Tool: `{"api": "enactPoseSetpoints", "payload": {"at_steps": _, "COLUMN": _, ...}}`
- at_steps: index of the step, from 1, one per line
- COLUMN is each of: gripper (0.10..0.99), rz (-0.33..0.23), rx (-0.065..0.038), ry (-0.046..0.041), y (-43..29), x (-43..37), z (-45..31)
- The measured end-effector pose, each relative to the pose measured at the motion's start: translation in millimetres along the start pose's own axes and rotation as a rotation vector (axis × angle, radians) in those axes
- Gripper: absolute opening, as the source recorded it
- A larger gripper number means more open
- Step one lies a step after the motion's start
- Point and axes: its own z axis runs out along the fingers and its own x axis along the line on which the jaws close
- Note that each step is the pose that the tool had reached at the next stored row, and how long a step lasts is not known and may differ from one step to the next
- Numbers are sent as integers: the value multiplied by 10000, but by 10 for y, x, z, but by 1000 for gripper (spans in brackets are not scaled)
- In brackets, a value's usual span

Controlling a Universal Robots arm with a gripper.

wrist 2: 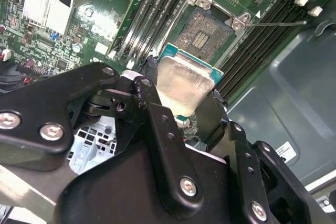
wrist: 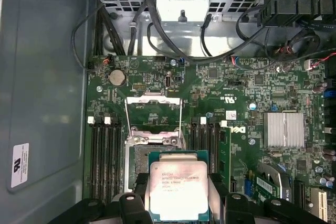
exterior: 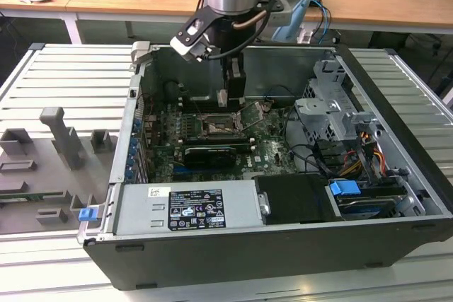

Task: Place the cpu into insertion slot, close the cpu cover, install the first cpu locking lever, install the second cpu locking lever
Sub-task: 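Place the cpu into insertion slot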

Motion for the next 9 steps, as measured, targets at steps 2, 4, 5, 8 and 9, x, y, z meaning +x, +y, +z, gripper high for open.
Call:
{"api": "enactPoseSetpoints", "payload": {"at_steps": 2, "gripper": 529, "rz": 29, "rx": -1, "ry": -3, "y": -1, "x": 1, "z": 15}}
{"api": "enactPoseSetpoints", "payload": {"at_steps": 4, "gripper": 529, "rz": 59, "rx": -1, "ry": -6, "y": -2, "x": 0, "z": 25}}
{"api": "enactPoseSetpoints", "payload": {"at_steps": 5, "gripper": 529, "rz": 160, "rx": -4, "ry": -14, "y": -3, "x": 2, "z": 39}}
{"api": "enactPoseSetpoints", "payload": {"at_steps": 8, "gripper": 529, "rz": 410, "rx": -9, "ry": -36, "y": -12, "x": 7, "z": 84}}
{"api": "enactPoseSetpoints", "payload": {"at_steps": 9, "gripper": 529, "rz": 414, "rx": -10, "ry": -36, "y": -19, "x": 10, "z": 113}}
